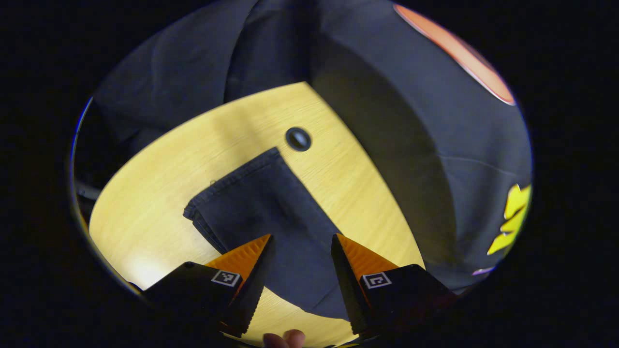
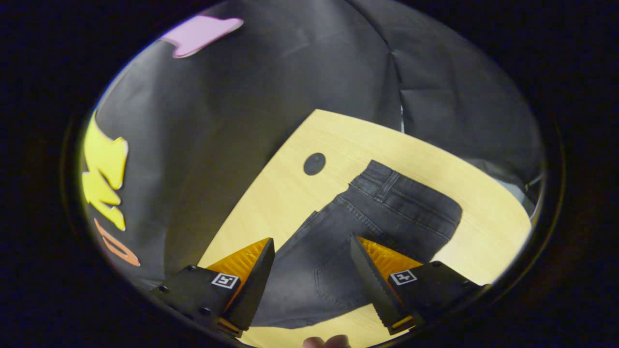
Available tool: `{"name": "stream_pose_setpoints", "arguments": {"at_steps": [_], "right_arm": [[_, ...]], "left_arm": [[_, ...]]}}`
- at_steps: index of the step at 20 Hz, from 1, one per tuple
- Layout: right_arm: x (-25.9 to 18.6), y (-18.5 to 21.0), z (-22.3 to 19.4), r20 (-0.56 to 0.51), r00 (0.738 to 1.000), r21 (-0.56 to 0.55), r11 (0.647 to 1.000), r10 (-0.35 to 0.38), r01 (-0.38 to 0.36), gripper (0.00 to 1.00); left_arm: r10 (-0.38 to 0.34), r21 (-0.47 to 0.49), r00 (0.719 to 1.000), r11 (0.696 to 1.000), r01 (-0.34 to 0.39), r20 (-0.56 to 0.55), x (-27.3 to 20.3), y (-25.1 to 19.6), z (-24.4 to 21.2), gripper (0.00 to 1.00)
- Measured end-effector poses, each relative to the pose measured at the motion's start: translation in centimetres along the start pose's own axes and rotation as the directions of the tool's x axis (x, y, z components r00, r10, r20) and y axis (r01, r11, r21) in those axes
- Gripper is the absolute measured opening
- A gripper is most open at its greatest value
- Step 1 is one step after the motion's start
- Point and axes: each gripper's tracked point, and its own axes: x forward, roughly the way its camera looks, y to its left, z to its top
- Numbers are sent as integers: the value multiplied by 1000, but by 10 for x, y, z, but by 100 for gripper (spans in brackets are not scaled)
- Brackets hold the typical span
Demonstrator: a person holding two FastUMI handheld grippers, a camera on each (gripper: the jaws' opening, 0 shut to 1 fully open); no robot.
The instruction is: Grasp the waist and the cuffs of the jeans and fold them to make the two legs overlap; first hold the waist and fold one-third of the jeans toward the cuffs, then hold the cuffs and fold the remaining one-third in the same direction to finish folding.
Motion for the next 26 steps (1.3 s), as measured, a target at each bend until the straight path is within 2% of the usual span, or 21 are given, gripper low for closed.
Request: {"name": "stream_pose_setpoints", "arguments": {"at_steps": [2,3,4,5,7,8,9,10,11,12,13,14,16,17,18,19,20,21,23,25,26], "right_arm": [[-44,13,-7,61,998,-114,993,25,-18,97],[-68,23,-12,93,995,-175,984,43,-26,97],[-92,30,-17,128,990,-239,971,63,-31,97],[-114,35,-23,160,984,-302,953,84,-32,98],[-164,45,-37,228,964,-422,906,134,-26,97],[-186,50,-42,257,953,-476,879,159,-18,90],[-206,51,-48,286,942,-519,855,175,-1,97],[-224,49,-56,310,931,-549,836,192,10,99],[-241,49,-66,335,919,-563,826,206,20,94],[-256,45,-71,366,906,-571,820,214,37,94],[-268,40,-75,402,890,-577,814,216,63,99],[-278,38,-80,434,873,-580,811,225,79,99],[-290,32,-89,485,838,-601,791,249,113,99],[-288,31,-97,497,830,-615,778,255,129,99],[-281,32,-102,494,832,-625,768,252,139,94],[-271,32,-104,483,840,-633,762,246,141,94],[-260,32,-102,470,852,-634,760,231,143,99],[-251,31,-99,458,862,-630,764,217,143,98],[-237,23,-92,443,880,-596,790,174,144,94],[-217,1,-77,430,893,-550,823,133,143,94],[-205,-12,-70,422,899,-534,834,119,140,100]], "left_arm": [[-52,133,995,990,40,84,-47,-40,9,77],[-91,203,989,977,67,114,-61,-50,-4,77],[-141,278,982,955,101,128,-123,-33,-14,77],[-192,353,973,926,136,129,-126,-58,-22,77],[-277,493,955,849,192,104,-178,-75,-39,77],[-315,560,945,800,215,89,-199,-79,-63,78],[-339,613,937,758,223,78,-215,-78,-76,78],[-353,663,931,719,209,89,-223,-80,-89,83],[-368,705,922,686,179,123,-234,-79,-99,97],[-386,734,907,663,146,169,-246,-80,-107,97],[-417,754,884,645,126,209,-258,-85,-115,98],[-450,767,858,633,109,249,-266,-86,-127,98],[-482,768,818,636,82,312,-275,-82,-138,98],[-493,756,801,650,79,340,-278,-81,-144,98],[-500,743,787,664,82,361,-277,-81,-148,99],[-501,728,777,681,80,383,-279,-80,-150,99],[-499,716,768,694,78,401,-278,-78,-151,99],[-496,703,761,707,76,418,-279,-78,-148,99],[-490,684,747,726,64,450,-277,-80,-138,99],[-477,686,733,727,20,485,-276,-81,-125,99],[-469,688,726,726,-7,503,-272,-81,-116,99]]}}
